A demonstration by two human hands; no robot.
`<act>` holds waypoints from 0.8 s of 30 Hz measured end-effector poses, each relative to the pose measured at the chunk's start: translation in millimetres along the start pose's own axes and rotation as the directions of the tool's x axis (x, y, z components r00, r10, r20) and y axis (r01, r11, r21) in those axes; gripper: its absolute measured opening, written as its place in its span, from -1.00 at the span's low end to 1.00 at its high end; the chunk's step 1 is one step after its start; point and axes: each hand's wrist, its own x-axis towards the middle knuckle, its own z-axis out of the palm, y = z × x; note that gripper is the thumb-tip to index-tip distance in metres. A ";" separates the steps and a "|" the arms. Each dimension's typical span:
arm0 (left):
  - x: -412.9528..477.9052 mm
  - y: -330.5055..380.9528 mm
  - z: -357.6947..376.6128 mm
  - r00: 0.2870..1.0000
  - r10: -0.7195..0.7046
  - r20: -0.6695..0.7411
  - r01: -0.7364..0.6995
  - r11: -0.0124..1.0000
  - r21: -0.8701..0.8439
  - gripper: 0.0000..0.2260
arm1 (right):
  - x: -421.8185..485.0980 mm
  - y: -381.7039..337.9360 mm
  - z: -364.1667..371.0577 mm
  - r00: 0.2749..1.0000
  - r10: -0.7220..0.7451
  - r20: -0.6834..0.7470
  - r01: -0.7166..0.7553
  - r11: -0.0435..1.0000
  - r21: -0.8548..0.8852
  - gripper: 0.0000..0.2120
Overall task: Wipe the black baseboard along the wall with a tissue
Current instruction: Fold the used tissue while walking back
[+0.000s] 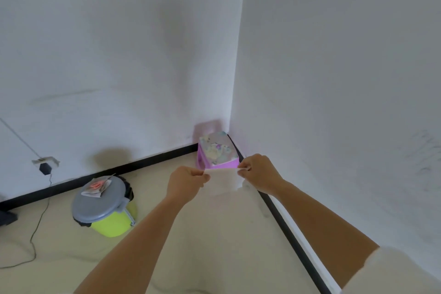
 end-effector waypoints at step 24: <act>587.9 -75.0 145.2 0.721 -0.606 0.336 0.687 0.688 -0.235 -0.82 | 545.0 197.6 137.7 0.815 0.497 0.298 -0.550 0.825 0.126 -0.76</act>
